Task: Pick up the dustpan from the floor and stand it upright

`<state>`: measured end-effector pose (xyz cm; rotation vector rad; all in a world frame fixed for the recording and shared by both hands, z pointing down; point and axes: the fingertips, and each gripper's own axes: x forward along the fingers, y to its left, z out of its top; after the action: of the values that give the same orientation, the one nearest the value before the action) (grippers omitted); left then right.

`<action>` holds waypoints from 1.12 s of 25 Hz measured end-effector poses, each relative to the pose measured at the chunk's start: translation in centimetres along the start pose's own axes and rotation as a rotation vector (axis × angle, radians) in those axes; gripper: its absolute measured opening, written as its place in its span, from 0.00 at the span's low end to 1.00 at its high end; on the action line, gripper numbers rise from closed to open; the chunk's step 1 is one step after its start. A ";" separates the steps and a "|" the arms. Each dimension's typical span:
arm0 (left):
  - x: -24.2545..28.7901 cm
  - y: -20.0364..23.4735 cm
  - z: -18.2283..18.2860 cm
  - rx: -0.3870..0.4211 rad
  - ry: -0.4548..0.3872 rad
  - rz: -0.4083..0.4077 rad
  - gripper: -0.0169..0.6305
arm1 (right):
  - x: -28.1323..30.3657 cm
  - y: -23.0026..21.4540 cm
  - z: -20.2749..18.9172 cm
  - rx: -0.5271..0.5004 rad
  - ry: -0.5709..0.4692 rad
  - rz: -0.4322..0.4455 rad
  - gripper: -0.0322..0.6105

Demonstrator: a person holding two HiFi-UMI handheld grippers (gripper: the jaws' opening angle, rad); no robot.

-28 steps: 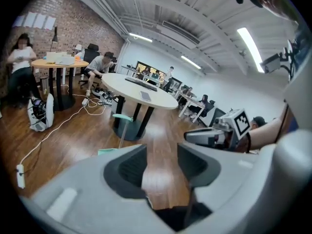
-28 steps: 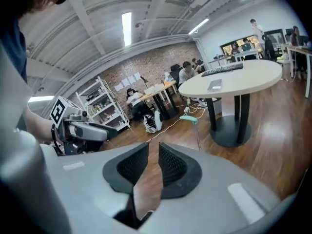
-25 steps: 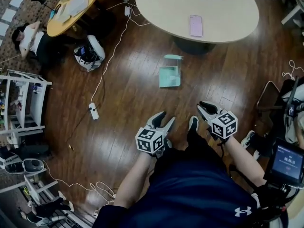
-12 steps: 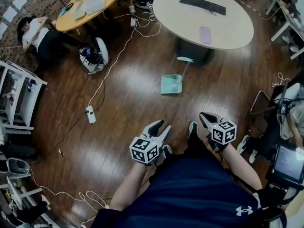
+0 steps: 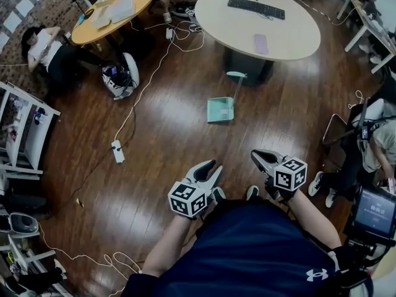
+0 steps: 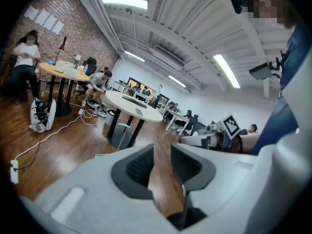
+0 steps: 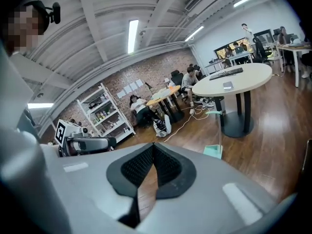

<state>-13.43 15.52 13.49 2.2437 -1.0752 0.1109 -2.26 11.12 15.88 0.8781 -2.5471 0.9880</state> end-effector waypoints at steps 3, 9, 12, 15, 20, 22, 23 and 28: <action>-0.2 -1.9 0.0 -0.010 0.000 -0.001 0.20 | -1.5 0.8 0.2 0.010 -0.032 0.026 0.07; 2.9 -6.2 -1.3 -0.003 0.051 -0.004 0.20 | -5.5 0.1 0.5 -0.026 -0.080 0.041 0.07; 4.6 -8.1 -2.0 0.004 0.075 -0.011 0.20 | -7.2 -1.2 -0.1 -0.022 -0.105 0.014 0.07; 5.7 -9.1 -2.3 0.022 0.097 -0.018 0.20 | -8.0 -2.1 -0.4 -0.010 -0.130 0.000 0.07; 6.8 -10.0 -2.3 0.035 0.109 -0.008 0.20 | -9.4 -3.4 -0.6 -0.008 -0.137 -0.002 0.07; 7.2 -10.2 -2.2 0.041 0.111 -0.007 0.20 | -9.7 -3.9 -0.4 -0.009 -0.139 -0.005 0.07; 7.5 -10.2 -2.2 0.046 0.112 -0.006 0.20 | -9.7 -4.2 -0.3 -0.012 -0.141 -0.005 0.07; 8.3 -10.0 -2.3 0.065 0.111 -0.001 0.20 | -9.2 -4.8 0.1 -0.037 -0.137 0.003 0.07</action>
<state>-0.26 15.83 12.97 2.2674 -1.0244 0.2708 7.90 12.31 14.17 0.9630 -2.6708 0.9072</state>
